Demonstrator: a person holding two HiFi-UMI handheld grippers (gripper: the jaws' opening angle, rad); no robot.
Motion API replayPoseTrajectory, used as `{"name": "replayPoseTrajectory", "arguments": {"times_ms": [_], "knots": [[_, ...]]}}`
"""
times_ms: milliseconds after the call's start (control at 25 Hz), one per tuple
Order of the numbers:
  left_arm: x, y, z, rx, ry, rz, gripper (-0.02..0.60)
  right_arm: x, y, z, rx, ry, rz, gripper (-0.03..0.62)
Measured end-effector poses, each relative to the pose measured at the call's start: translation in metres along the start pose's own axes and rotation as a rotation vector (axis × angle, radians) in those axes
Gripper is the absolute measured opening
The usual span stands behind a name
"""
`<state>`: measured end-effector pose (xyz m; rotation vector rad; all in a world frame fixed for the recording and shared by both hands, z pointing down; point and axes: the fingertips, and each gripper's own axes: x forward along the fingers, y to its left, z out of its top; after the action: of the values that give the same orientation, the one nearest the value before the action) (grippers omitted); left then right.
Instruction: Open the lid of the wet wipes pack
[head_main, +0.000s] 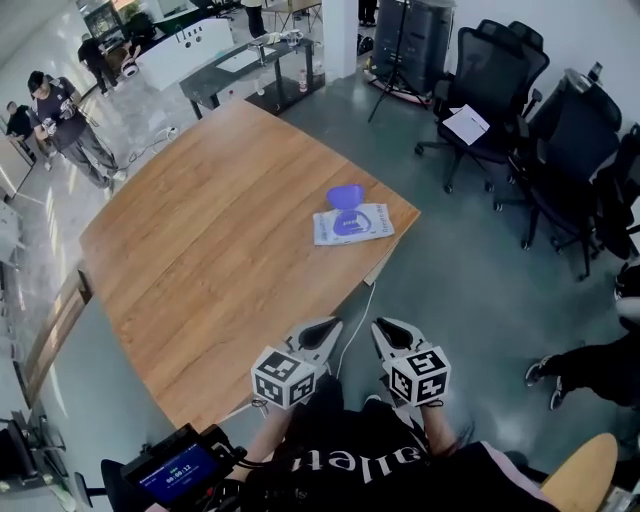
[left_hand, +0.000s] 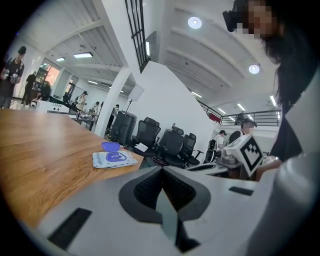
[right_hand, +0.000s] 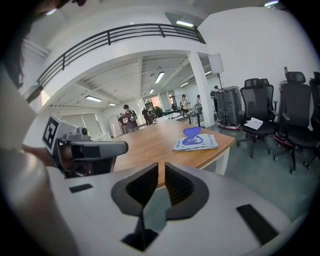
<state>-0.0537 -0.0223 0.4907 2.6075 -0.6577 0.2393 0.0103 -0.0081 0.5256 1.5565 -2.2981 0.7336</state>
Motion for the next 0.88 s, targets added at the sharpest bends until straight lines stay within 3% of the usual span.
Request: {"name": "replayPoseTrajectory", "arguments": {"times_ms": [880], "knots": [[-0.022, -0.16, -0.064, -0.135, -0.157, 0.264, 0.002, -0.136, 0.002, -0.076, -0.103, 0.052, 0.242, 0.045]]}}
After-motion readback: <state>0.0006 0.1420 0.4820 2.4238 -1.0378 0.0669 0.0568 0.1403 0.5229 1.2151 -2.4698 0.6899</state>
